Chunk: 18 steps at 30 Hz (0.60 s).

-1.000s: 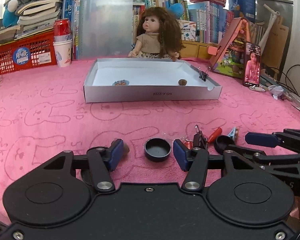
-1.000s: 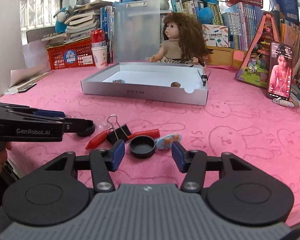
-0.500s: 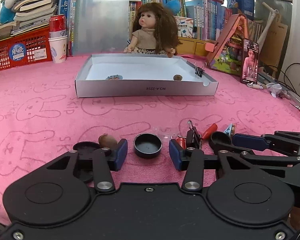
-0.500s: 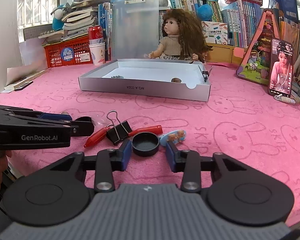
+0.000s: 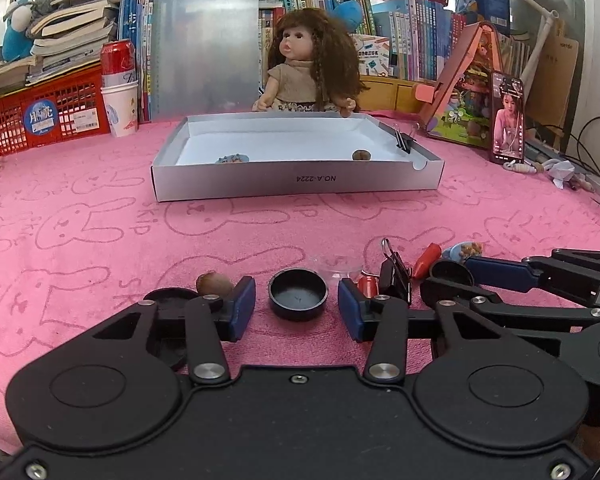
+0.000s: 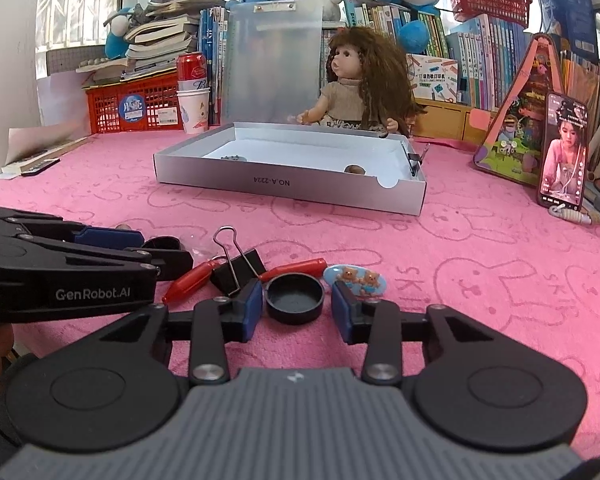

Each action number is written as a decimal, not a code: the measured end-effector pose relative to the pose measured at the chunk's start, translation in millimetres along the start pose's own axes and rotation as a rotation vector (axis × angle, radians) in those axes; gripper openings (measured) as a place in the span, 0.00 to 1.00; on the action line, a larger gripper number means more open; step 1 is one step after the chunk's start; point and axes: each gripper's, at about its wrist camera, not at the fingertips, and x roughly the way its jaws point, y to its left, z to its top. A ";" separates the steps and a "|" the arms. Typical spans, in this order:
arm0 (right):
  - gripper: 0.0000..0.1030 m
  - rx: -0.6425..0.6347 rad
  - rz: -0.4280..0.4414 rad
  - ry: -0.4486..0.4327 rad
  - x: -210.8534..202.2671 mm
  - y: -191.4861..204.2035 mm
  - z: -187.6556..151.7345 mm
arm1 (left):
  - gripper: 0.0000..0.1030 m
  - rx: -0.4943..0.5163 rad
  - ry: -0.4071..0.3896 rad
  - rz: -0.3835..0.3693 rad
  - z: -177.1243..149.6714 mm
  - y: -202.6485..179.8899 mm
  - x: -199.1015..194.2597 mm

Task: Organize rigid objects
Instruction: 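Grasp a black round lid with the left tool while the right tool grasps another lid, then carry both black lids with both tools into the white box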

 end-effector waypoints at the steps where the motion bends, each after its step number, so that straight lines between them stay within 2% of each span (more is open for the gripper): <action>1: 0.41 -0.002 -0.003 -0.003 -0.4 0.5 -0.4 | 0.35 0.000 -0.003 0.009 -0.4 -0.6 -0.2; 3: 0.36 -0.004 -0.007 -0.006 -1.1 1.1 -1.3 | 0.30 0.008 -0.007 0.020 -0.9 -1.5 -0.5; 10: 0.36 -0.004 0.004 -0.002 -5.8 0.8 3.2 | 0.29 0.018 -0.020 0.010 3.1 0.7 -8.6; 18: 0.35 0.050 0.002 -0.002 -9.8 -9.7 22.9 | 0.29 0.007 -0.052 0.000 28.8 7.0 -20.7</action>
